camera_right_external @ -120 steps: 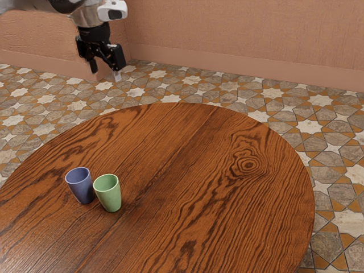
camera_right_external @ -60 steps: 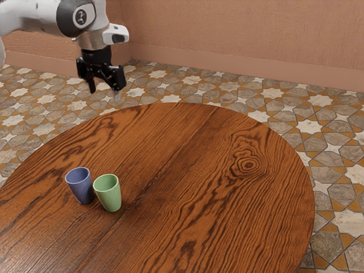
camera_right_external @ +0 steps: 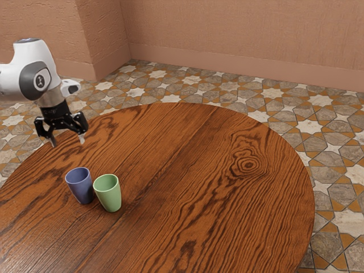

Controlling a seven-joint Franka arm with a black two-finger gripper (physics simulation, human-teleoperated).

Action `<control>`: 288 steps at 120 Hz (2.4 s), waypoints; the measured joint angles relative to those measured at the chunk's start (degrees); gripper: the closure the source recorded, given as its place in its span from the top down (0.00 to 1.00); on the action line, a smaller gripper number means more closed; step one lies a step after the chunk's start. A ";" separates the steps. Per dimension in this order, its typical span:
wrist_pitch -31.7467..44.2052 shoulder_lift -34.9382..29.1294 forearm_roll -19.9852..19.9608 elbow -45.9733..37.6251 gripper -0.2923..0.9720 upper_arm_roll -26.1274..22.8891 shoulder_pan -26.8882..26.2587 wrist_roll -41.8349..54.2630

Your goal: Place the left cup onto the right cup

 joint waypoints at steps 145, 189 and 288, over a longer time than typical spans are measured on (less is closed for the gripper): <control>11.40 -0.91 0.95 -11.51 0.76 -0.21 -6.27 -26.92; 11.17 -2.32 1.42 -12.17 0.75 -1.06 -5.70 -30.96; 14.20 -0.09 2.71 -12.23 0.75 -1.03 -6.99 -34.53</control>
